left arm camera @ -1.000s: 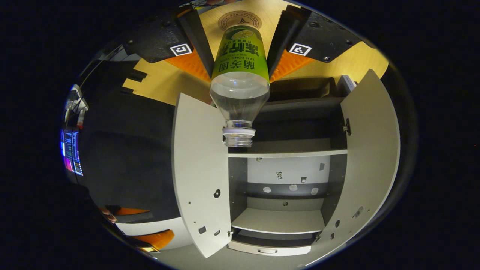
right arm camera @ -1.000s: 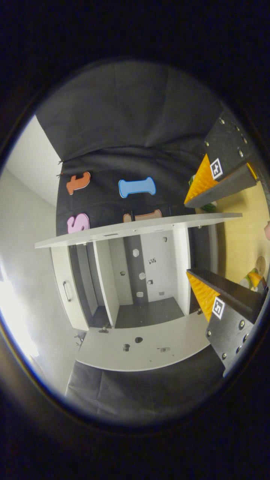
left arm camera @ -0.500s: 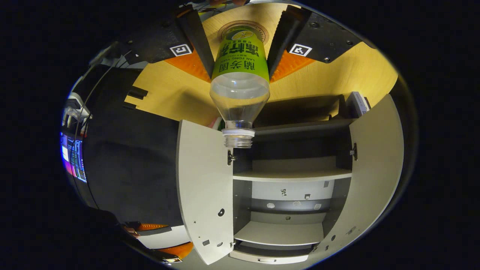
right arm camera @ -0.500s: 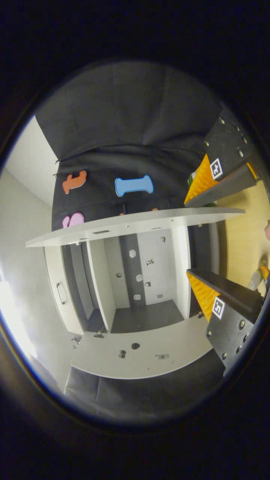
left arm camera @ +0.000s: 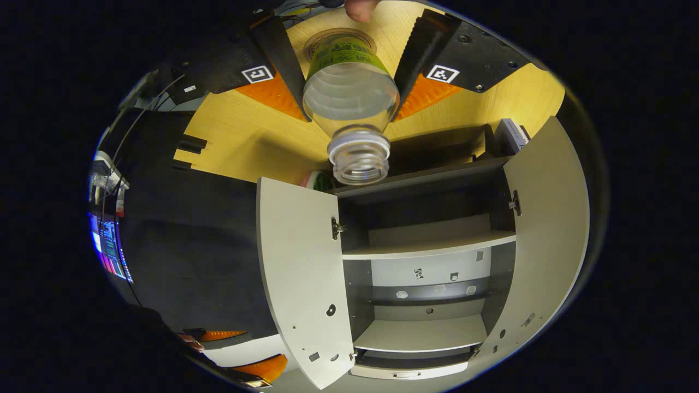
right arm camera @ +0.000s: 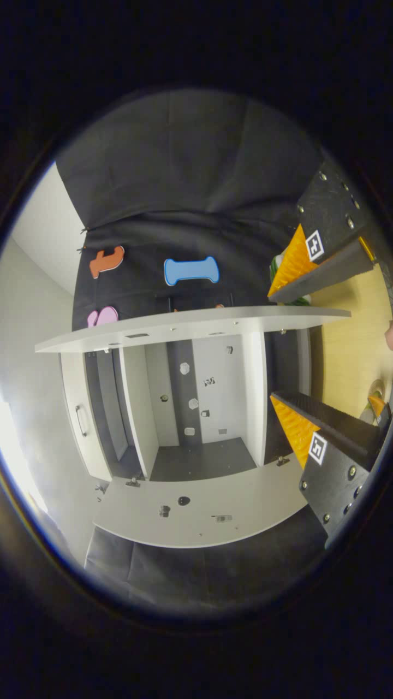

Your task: Grasp the bottle in the cabinet with the left hand and place it on the coaster, then close the right door with the right hand and the left door with the left hand.

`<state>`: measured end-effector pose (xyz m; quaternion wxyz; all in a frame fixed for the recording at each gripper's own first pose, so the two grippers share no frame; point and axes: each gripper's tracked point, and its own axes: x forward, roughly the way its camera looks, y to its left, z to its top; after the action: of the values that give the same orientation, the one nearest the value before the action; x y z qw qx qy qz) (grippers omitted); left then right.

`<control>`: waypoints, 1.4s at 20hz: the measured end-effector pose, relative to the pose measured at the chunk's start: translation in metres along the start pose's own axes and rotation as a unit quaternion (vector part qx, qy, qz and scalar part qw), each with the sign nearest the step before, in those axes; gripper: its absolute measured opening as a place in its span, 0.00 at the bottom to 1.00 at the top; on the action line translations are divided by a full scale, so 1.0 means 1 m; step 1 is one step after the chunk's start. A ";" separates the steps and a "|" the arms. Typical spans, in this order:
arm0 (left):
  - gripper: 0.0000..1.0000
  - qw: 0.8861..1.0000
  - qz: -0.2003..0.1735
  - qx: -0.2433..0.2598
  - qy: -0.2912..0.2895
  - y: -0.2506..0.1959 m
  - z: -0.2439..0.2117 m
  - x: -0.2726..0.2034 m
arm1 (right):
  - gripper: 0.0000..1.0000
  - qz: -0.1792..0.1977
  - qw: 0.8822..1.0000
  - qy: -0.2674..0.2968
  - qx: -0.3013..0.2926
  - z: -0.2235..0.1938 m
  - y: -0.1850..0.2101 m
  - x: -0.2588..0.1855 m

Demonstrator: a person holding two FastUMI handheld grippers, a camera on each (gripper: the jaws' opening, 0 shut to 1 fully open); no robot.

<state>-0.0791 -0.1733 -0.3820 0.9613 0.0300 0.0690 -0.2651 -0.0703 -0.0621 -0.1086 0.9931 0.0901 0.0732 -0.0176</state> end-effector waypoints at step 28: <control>0.90 0.987 0.037 -0.063 -0.145 0.064 0.311 -0.074 | 0.94 -0.007 0.999 -0.037 0.010 0.063 -0.043 0.005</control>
<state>-0.0729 -0.1098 -0.0624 0.9703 -0.0670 -0.0559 -0.2257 -0.0581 -0.1163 -0.0561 0.9940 0.0993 0.0372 -0.0286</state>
